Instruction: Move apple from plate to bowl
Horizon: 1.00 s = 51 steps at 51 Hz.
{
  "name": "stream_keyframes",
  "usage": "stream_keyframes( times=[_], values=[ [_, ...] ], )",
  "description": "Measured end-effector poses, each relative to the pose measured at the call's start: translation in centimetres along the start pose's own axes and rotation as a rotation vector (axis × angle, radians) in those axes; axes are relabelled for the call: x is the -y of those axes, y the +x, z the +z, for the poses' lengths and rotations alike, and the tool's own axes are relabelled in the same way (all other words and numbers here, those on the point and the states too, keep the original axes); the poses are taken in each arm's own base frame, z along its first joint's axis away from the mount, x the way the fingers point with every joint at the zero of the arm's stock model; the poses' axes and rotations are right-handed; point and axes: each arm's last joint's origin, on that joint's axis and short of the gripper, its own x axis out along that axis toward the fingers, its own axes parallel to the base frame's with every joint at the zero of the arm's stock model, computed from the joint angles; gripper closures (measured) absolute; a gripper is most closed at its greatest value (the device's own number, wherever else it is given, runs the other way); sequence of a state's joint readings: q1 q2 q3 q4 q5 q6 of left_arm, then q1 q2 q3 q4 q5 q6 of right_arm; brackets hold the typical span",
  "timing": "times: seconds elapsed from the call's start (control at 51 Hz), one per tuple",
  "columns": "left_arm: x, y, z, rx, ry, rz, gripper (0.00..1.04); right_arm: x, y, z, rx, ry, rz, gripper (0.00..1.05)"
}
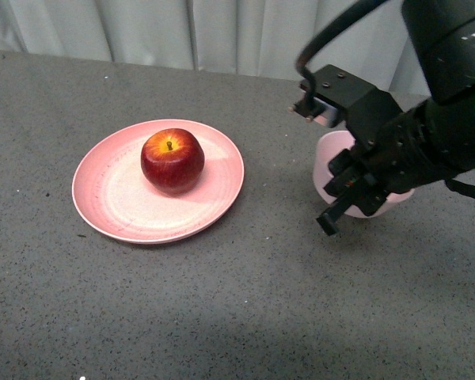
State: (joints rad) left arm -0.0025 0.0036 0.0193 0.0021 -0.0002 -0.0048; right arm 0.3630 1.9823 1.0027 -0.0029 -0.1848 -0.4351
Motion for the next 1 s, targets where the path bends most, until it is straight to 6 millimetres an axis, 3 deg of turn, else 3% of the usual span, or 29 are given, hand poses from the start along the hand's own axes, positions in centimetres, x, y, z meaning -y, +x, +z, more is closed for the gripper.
stream_keyframes(
  times=[0.196,0.569,0.784,1.0],
  values=[
    [0.0,0.0,0.0,0.000,0.000,0.000,0.07,-1.8,1.2,2.1,0.018,-0.040,0.049,1.04],
    [0.0,0.0,0.0,0.000,0.000,0.000,0.07,-2.4,3.8,2.0,-0.029,0.012,0.102,1.03],
    [0.0,0.0,0.0,0.000,0.000,0.000,0.07,-2.1,3.6,2.1,0.032,0.065,0.070,0.63],
    [0.0,0.0,0.0,0.000,0.000,0.000,0.07,-0.9,1.7,1.5,0.101,0.138,-0.071,0.35]
  ],
)
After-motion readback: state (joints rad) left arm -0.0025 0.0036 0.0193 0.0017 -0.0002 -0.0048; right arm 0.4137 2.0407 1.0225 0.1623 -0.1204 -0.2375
